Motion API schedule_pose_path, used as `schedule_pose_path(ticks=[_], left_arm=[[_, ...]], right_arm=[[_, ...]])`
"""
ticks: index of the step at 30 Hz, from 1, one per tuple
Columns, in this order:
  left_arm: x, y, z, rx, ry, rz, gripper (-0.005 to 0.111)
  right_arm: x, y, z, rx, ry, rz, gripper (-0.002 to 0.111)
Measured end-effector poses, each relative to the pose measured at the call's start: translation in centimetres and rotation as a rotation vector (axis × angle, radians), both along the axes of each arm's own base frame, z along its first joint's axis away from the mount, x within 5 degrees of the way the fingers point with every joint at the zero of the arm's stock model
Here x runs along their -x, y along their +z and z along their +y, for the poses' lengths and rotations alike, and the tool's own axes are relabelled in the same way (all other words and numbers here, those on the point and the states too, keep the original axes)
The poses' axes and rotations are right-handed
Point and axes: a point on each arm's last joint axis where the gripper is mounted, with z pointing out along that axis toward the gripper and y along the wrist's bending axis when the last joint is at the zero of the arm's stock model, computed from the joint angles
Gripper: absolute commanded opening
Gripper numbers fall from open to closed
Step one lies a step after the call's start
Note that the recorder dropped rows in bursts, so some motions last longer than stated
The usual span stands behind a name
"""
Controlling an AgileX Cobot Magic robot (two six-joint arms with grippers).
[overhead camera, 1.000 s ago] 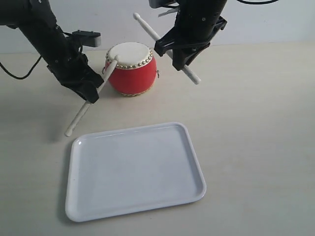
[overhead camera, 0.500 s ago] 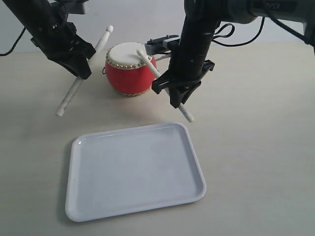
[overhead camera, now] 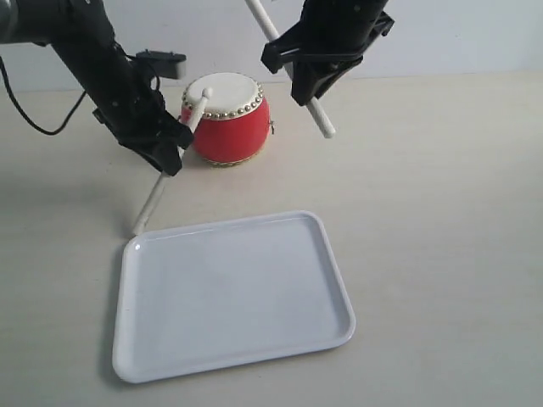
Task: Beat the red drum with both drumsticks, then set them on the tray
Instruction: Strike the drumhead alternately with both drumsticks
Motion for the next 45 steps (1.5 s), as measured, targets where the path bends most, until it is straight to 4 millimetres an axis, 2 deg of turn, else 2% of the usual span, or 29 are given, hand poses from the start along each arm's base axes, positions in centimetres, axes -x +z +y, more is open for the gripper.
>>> schedule_pose_path(ticks=[5,8,12,15,20,22,25,27,33,36,40,45], left_arm=[[-0.2,0.1,-0.4,-0.018,0.006,-0.001,0.0],[-0.1,1.1,-0.3,-0.034,0.009,-0.003,0.0],[0.5,4.8,0.0,-0.018,0.012,-0.065,0.0],[1.1,7.7,0.2,0.001,0.017,-0.116,0.0],[2.1,10.1,0.5,0.013,0.024,-0.138,0.0],[2.3,10.6,0.6,0.016,0.027,-0.143,0.0],[2.3,10.8,0.6,0.018,0.029,-0.148,0.0],[2.3,10.5,0.6,0.019,0.033,-0.153,0.0],[1.4,7.6,0.3,0.007,0.046,-0.129,0.0],[0.9,5.7,0.2,-0.006,0.048,-0.097,0.0],[0.3,4.2,0.0,-0.01,0.055,-0.092,0.0],[-0.7,2.1,-0.3,-0.023,0.039,-0.062,0.0]], right_arm=[[0.4,0.9,-0.1,-0.018,0.004,-0.01,0.0],[0.0,-0.3,0.1,-0.007,0.006,0.015,0.0],[-0.9,-3.6,0.6,0.025,0.006,0.085,0.0],[-1.8,-7.0,1.1,0.054,0.004,0.143,0.0],[-3.0,-13.4,1.6,0.097,-0.003,0.226,0.0],[-3.0,-14.3,1.7,0.1,-0.004,0.238,0.0],[-3.0,-13.5,1.7,0.091,-0.007,0.221,0.0],[-2.9,-12.0,1.6,0.076,-0.009,0.192,0.0],[-1.3,-2.8,0.8,-0.014,-0.008,0.015,0.0],[-0.2,0.3,0.3,-0.038,-0.003,-0.033,0.0],[0.9,2.4,-0.2,-0.046,0.005,-0.047,0.0],[1.3,3.3,-0.4,-0.052,0.007,-0.06,0.0]])
